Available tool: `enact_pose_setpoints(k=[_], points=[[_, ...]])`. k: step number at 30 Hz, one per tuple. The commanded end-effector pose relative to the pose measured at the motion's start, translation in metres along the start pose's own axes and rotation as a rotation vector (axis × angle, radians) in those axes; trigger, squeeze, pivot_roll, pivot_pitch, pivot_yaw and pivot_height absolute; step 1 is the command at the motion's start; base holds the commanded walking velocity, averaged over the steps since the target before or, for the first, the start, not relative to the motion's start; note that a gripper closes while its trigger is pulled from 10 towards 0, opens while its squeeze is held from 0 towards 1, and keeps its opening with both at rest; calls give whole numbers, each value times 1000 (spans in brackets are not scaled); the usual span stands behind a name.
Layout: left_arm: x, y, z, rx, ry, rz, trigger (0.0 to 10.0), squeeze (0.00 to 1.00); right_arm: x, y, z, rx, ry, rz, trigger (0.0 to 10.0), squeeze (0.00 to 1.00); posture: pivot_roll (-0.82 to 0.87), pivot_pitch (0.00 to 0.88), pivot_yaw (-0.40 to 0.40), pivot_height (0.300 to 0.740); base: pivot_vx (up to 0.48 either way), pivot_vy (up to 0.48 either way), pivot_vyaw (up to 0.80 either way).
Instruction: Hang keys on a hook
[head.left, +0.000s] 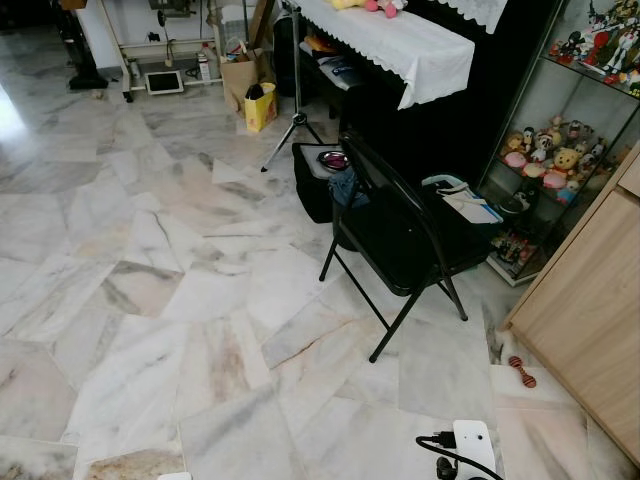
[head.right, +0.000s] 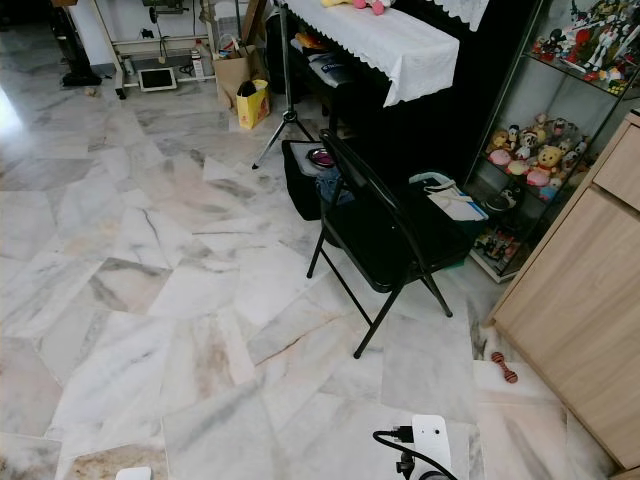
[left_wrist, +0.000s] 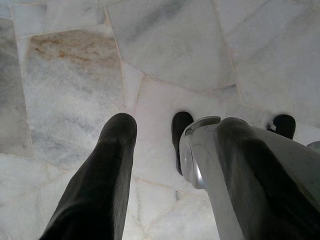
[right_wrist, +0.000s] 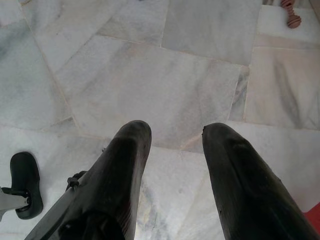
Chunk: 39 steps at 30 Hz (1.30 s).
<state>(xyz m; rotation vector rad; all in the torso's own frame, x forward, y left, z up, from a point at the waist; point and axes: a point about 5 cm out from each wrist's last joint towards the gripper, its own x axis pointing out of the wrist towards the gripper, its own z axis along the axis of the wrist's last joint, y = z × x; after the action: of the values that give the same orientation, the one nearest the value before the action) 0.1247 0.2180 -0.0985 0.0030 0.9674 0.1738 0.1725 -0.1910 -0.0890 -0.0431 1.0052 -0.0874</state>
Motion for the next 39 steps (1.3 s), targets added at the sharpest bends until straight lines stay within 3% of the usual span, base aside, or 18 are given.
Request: enact_pose_setpoints(k=[1, 39], points=[[-8, 44, -16, 118, 144, -2, 10000, 0, 4, -20, 63, 142, -72, 111, 10000, 0, 7, 0, -32, 740, 0, 0, 0], [-8, 44, -16, 124, 147, -8, 10000, 0, 4, -21, 62, 134, -69, 112, 10000, 0, 3, 0, -34, 740, 0, 0, 0]])
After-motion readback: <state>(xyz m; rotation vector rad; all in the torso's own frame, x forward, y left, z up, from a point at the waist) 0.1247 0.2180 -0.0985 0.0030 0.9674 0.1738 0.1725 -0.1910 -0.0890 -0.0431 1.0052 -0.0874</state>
